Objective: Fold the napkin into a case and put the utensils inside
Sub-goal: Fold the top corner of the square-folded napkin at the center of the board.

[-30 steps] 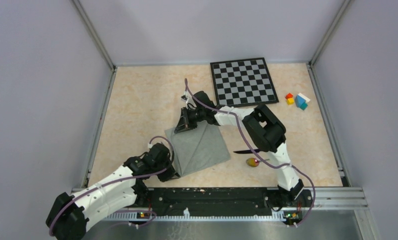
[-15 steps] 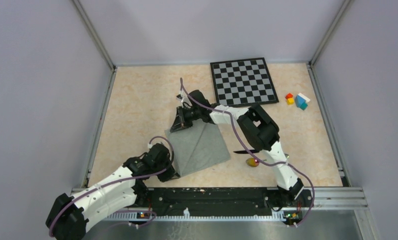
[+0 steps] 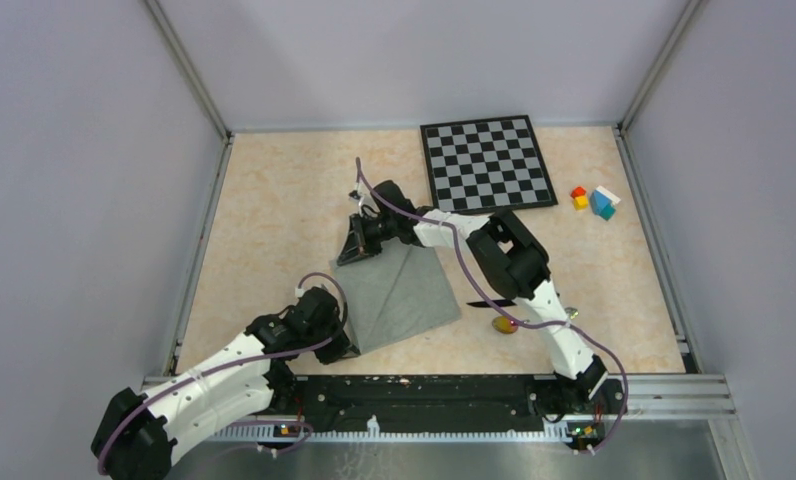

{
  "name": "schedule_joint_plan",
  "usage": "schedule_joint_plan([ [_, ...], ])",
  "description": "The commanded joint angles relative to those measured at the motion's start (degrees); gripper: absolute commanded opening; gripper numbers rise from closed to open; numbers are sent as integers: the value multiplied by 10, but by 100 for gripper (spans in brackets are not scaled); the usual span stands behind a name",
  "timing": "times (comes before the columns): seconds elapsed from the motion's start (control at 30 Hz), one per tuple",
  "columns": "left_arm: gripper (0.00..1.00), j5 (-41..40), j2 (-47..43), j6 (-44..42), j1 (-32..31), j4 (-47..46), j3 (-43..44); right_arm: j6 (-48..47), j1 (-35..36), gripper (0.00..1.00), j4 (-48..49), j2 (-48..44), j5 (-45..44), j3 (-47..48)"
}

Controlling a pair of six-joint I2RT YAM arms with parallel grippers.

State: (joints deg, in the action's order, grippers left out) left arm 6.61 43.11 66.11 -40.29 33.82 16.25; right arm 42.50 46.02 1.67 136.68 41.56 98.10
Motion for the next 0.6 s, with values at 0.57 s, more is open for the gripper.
schedule_joint_plan([
  [0.57,18,-10,-14,-2,-2,49,7,-7,10,5,-12,40,8,74],
])
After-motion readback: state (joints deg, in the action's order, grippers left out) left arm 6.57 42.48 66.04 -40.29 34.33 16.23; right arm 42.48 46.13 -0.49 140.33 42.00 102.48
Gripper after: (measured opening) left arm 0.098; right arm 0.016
